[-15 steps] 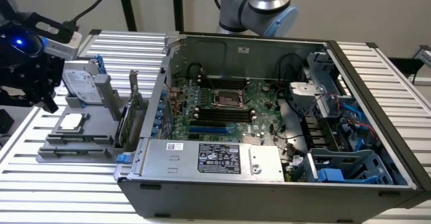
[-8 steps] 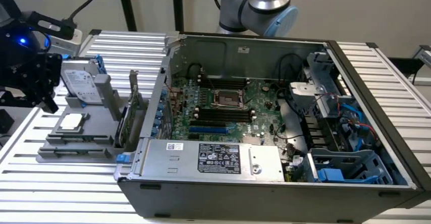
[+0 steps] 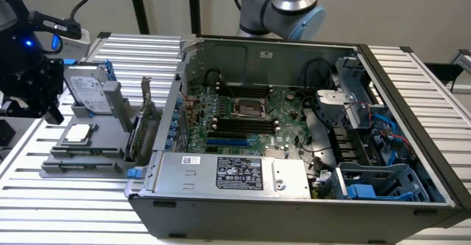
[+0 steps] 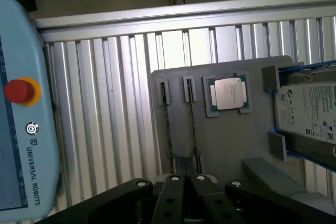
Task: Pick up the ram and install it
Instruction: 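Pick up the ram and move it above insertion slot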
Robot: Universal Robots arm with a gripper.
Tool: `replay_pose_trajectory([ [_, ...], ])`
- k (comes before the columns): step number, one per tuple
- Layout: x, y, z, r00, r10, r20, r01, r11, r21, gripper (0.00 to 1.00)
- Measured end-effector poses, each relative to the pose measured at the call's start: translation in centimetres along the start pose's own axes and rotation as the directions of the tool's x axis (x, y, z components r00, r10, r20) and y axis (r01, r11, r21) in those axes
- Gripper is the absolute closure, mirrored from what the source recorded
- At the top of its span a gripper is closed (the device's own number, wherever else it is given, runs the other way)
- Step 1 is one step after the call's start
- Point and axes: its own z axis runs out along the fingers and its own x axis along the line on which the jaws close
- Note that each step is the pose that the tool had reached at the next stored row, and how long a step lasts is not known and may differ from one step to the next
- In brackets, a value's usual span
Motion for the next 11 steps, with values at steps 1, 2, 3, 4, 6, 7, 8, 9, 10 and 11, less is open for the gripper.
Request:
replay_pose_trajectory([
  [1, 0.0, 0.0, 0.01, 0.9999, -0.017, -0.0005, 0.017, 0.9999, 0.0001, 0.89],
  [2, 0.02, 0.01, 0.03, 0.9996, -0.027, -0.0005, 0.027, 0.9996, 0.0003, 0.89],
  [3, 0.07, 0.01, 0.04, 0.9995, -0.031, -0.0007, 0.031, 0.9995, 0.0002, 0.89],
  [4, 0.1, 0.0, 0.03, 0.9995, -0.031, -0.0007, 0.031, 0.9995, 0.0002, 0.89],
  [6, 0.14, -0.01, 0.02, 0.9995, -0.031, -0.0009, 0.031, 0.9995, 0.0001, 0.89],
  [7, 0.15, -0.01, 0.02, 0.9995, -0.031, -0.0008, 0.031, 0.9995, 0.0001, 0.88],
  [8, 0.15, -0.01, 0.02, 0.9995, -0.031, -0.0009, 0.031, 0.9995, 0.0001, 0.88],
  [9, 0.15, -0.01, 0.02, 0.9995, -0.031, -0.0009, 0.031, 0.9995, 0.0001, 0.82],
  [10, 0.15, -0.01, 0.02, 0.9995, -0.031, -0.0009, 0.031, 0.9995, 0.0001, 0.76],
  [11, 0.16, -0.01, 0.02, 0.9995, -0.031, -0.0009, 0.031, 0.9995, 0.0001, 0.7],
])
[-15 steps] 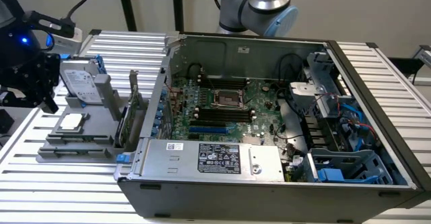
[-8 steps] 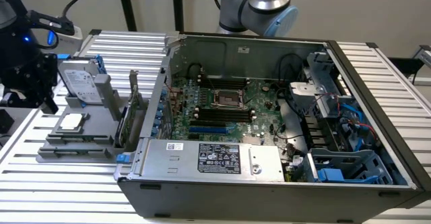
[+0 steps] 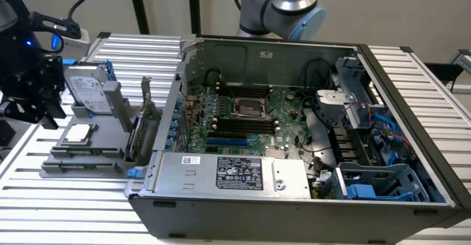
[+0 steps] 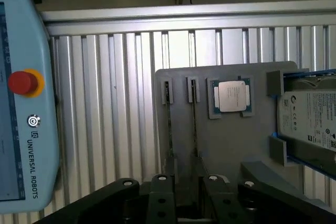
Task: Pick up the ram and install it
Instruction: 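Pick up the ram and move it above insertion slot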
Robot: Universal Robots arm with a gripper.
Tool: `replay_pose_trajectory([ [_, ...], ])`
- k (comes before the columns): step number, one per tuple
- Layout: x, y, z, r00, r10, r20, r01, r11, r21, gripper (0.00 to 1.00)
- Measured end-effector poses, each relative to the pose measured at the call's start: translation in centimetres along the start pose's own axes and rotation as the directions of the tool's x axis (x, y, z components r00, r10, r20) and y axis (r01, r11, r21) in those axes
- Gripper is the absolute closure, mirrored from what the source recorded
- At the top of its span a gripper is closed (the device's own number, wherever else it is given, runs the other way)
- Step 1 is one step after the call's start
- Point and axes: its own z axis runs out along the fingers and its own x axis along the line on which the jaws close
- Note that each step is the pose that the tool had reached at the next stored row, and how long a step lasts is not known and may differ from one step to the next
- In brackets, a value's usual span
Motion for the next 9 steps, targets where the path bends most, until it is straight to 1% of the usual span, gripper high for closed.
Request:
replay_pose_trajectory([
  [2, 0.0, 0.0, 0.07, 1.0, 0.0, 0.0002, 0.0, 1.0, 0.0001, 0.7],
  [3, 0.0, 0.0, 0.16, 1.0, 0.0, 0.0001, 0.0, 1.0, 0.0001, 0.64],
  [9, 0.0, -0.04, 1.21, 1.0, 0.0, 0.0002, 0.0, 1.0, 0.0019, 0.64],
])
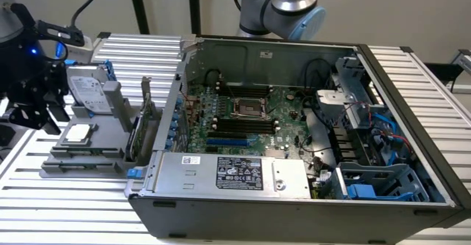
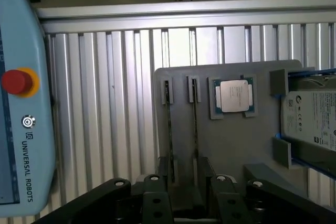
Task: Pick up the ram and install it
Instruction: 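Pick up the ram and move it above insertion slot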
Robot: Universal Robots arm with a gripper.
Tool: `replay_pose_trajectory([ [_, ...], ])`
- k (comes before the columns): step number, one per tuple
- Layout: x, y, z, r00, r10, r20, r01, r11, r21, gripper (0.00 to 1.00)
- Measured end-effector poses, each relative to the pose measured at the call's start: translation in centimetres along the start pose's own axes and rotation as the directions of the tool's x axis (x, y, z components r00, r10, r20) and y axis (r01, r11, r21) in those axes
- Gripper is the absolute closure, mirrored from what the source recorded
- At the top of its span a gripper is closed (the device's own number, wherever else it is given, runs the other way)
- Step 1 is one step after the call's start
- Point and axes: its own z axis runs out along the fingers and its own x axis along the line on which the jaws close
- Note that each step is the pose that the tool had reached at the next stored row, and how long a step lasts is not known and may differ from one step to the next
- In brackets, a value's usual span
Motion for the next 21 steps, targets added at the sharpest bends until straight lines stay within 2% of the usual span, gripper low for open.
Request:
replay_pose_trajectory([
  [21, 0.8, -0.15, 3.81, 1.0, -0.006, 0.0, 0.006, 1.0, 0.0027, 0.64],
])
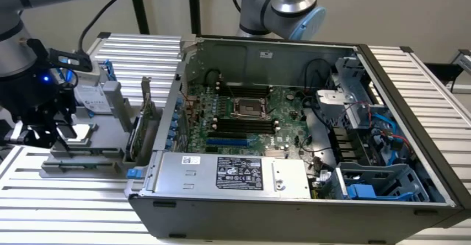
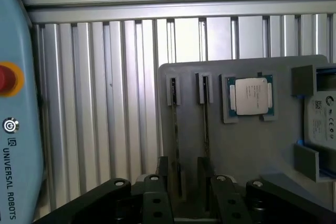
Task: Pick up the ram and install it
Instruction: 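Pick up the ram and move it above insertion slot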
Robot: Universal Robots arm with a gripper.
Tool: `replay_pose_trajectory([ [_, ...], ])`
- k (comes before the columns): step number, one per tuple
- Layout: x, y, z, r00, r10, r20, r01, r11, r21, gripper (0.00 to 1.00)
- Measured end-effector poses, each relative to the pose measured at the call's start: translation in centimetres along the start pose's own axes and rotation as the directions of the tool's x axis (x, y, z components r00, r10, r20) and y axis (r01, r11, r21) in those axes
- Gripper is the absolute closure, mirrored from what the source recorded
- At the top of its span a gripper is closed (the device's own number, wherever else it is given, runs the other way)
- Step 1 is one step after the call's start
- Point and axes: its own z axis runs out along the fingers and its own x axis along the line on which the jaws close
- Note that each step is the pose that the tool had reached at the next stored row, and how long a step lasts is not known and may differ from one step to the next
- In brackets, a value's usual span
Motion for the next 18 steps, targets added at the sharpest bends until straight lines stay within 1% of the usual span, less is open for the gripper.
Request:
replay_pose_trajectory([
  [18, 0.2, -0.1, 3.26, 0.9995, -0.033, -0.0007, 0.033, 0.9994, 0.0057, 0.64],
])
